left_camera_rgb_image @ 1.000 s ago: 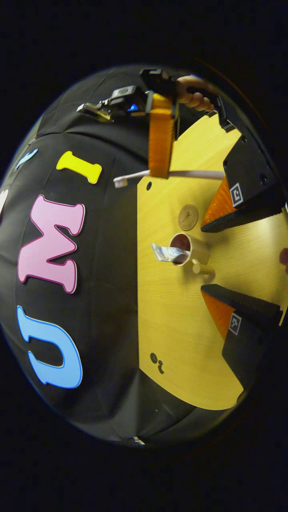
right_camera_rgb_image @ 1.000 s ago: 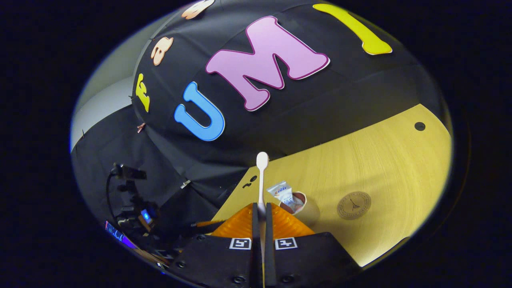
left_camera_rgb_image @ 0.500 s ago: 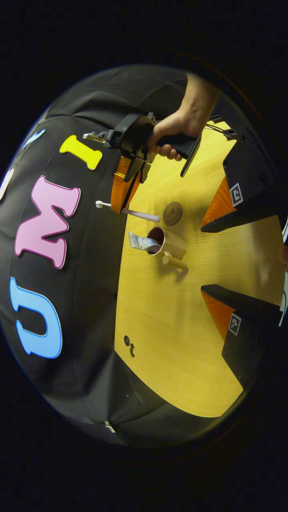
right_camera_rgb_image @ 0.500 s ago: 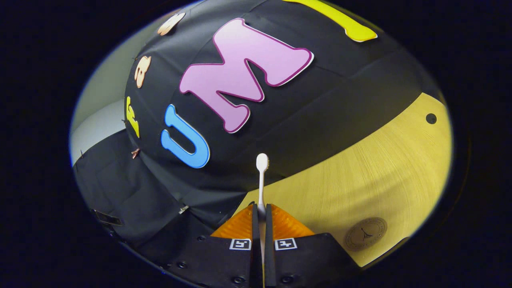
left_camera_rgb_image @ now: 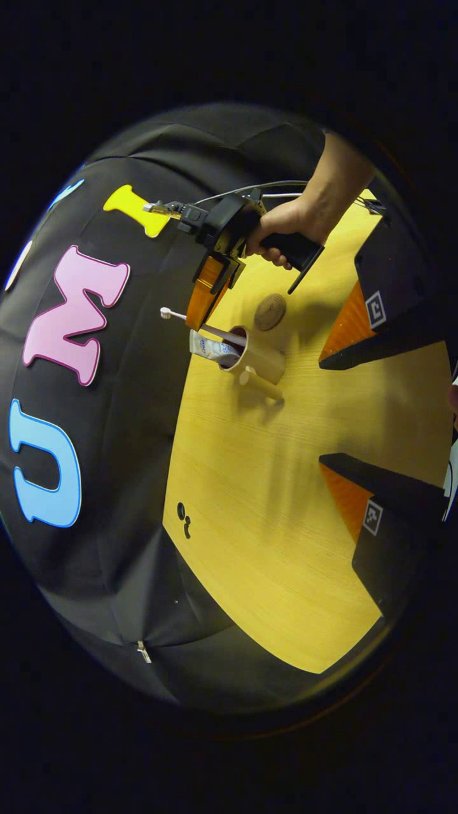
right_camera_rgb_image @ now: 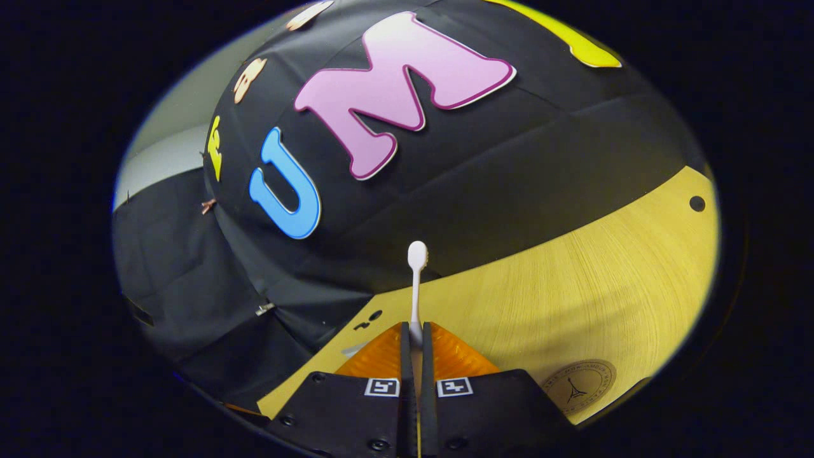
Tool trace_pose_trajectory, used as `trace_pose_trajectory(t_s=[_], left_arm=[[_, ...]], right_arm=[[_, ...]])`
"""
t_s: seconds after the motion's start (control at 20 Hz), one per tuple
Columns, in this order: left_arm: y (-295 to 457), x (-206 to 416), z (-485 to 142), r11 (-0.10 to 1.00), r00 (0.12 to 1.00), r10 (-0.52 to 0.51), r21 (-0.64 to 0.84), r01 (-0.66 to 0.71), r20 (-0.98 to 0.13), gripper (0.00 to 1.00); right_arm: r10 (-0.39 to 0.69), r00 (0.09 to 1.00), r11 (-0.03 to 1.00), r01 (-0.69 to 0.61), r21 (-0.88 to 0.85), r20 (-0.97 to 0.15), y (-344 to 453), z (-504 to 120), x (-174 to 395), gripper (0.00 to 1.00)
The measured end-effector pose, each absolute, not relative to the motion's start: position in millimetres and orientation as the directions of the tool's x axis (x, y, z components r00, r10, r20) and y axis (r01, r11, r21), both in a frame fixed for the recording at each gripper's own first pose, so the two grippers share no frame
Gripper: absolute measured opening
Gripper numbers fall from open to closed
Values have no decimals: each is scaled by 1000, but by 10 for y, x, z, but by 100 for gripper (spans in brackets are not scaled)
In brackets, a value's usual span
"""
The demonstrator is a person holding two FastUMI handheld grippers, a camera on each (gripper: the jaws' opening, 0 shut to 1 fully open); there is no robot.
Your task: Put the toothbrush and toothpaste on the desktop into the cup, then pick up the cup and place it on the coaster on the desktop.
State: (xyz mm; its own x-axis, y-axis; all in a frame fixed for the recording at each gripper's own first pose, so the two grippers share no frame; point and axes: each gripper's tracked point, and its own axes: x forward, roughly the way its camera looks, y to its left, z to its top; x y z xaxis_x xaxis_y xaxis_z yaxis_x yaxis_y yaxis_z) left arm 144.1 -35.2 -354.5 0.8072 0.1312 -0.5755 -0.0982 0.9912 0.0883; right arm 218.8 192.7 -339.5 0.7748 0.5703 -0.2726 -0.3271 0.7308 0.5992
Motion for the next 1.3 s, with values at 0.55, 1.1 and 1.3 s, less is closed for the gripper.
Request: trace_pose_trajectory(t_s=[0.55,1.1,1.3], left_arm=[[-297,1176,-3436,997,818,40,77,6,-575,82],[-333,1441,-3416,979,773,-57,118,168,-632,81],[-435,1731,-3469,956,712,-80,150,254,-698,81]], right_arm=[[497,796,816,-293,498,-346,1862,-3519,1974,11],[421,791,846,-166,506,-444,1576,-3335,1355,48],[390,798,849,-119,515,-459,1325,-3146,1106,73]])
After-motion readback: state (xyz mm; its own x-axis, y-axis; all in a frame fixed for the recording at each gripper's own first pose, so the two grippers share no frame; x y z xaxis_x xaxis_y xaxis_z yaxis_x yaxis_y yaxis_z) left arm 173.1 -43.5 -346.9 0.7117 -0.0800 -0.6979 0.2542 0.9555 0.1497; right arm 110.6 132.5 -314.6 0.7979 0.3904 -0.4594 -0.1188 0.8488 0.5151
